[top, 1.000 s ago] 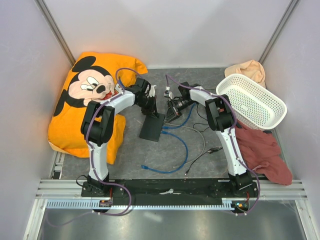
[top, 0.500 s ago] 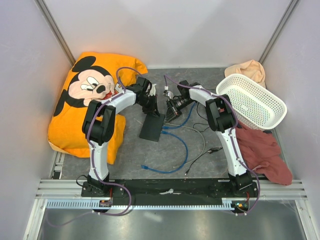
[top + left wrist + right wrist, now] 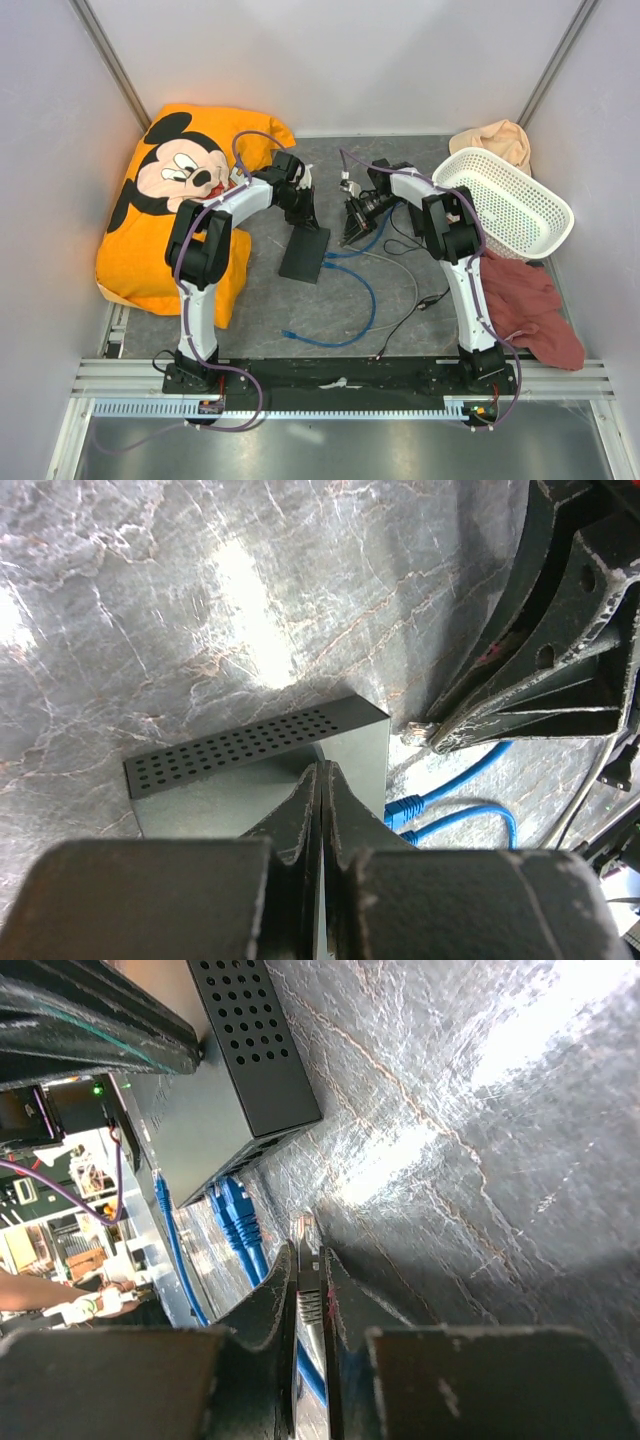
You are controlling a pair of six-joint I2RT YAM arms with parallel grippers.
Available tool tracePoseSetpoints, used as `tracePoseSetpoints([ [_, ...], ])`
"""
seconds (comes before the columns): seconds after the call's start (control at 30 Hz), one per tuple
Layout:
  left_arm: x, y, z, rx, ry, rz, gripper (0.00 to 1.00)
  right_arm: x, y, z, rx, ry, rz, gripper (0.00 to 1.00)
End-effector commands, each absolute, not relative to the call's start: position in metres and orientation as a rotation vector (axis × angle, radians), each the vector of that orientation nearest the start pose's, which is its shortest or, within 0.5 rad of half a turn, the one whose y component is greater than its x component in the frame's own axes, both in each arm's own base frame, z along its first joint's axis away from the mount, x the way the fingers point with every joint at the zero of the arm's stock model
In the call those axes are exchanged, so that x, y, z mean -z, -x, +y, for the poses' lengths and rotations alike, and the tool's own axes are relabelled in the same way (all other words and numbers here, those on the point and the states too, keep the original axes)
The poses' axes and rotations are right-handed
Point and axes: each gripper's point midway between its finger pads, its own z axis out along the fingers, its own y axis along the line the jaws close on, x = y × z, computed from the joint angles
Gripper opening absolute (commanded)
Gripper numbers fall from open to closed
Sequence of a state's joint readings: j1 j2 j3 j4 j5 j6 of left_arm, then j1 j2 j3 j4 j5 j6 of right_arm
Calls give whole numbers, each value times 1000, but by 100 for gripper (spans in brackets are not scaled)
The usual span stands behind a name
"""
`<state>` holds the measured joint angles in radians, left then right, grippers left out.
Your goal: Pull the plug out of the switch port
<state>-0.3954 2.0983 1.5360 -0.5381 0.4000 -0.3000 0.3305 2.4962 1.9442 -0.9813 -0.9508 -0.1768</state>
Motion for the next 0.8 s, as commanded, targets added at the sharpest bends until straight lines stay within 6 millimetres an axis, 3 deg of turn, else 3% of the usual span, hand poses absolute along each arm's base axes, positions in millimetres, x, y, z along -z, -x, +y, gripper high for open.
tracePoseSetpoints([
  [0.0, 40, -377, -201, 373, -268, 2916, 2, 74, -373, 214, -896, 893, 2925, 0],
  [0.13, 40, -380, -201, 366, -278, 2909, 2, 70, -387, 208, -811, 919, 2885, 0],
  [0.23, 38, -384, -202, 367, -287, 2897, 2, 43, -419, 212, -757, 899, 2773, 0],
  [0.27, 35, -387, -203, 367, -292, 2885, 2, 25, -435, 216, -743, 899, 2707, 0],
  [0.33, 33, -390, -204, 361, -297, 2876, 2, 2, -445, 229, -809, 938, 2600, 0],
  [0.47, 28, -400, -207, 355, -320, 2848, 2, -50, -471, 236, -747, 951, 2431, 0],
  [0.57, 24, -405, -210, 351, -338, 2826, 2, -74, -492, 225, -580, 940, 2349, 0],
  [0.77, 16, -413, -216, 344, -379, 2780, 2, -88, -525, 185, -270, 847, 2332, 0],
])
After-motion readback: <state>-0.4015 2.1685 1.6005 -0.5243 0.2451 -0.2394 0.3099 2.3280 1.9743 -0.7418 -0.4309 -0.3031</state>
